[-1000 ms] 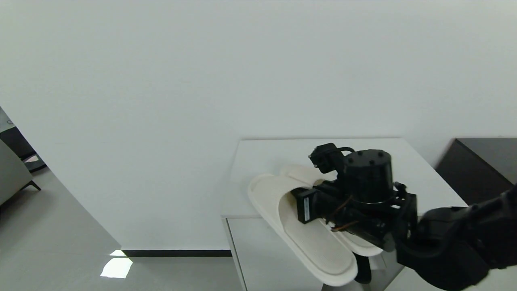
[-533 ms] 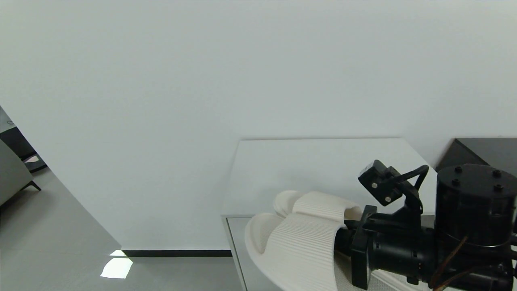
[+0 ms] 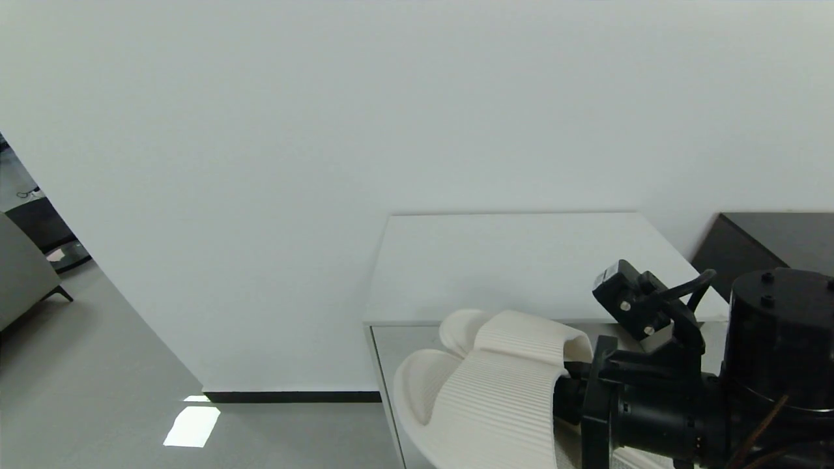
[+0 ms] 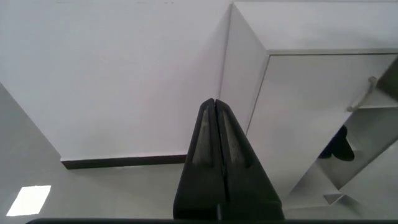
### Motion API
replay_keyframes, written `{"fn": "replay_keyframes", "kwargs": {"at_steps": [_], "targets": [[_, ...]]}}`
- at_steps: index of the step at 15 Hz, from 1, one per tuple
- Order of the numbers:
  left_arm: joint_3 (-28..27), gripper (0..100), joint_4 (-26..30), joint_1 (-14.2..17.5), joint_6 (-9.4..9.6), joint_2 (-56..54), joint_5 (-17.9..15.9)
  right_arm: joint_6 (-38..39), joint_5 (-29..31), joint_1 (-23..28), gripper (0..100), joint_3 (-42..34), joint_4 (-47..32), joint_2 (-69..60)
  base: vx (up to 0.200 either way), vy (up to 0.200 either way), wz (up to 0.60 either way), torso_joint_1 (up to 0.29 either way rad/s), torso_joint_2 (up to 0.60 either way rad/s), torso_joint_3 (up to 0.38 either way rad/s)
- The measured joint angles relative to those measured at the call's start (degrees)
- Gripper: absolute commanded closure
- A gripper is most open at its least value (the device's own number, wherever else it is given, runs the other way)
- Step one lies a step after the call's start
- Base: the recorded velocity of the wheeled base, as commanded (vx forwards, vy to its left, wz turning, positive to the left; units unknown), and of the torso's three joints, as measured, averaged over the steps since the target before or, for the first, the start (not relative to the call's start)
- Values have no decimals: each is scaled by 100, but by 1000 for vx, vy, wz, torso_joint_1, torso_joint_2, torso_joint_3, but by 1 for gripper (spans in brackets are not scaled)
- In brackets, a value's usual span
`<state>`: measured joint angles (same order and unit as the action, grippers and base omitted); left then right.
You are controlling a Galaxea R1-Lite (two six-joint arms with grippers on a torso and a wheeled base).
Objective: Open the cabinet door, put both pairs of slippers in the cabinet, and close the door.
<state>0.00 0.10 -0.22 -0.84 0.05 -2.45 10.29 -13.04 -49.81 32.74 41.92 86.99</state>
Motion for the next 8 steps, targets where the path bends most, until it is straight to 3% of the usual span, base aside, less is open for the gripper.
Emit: {"fn": "replay_keyframes", "kwargs": {"at_steps": [4, 8], "targets": [[0, 100, 0, 4, 6, 0, 0, -17, -48, -5, 100, -77, 24, -17, -200, 0, 0, -4, 1, 2], [0, 100, -2, 4, 9, 0, 0, -28, -110, -5, 100, -245, 536, 11, 0, 0, 0, 0, 0, 0]]}}
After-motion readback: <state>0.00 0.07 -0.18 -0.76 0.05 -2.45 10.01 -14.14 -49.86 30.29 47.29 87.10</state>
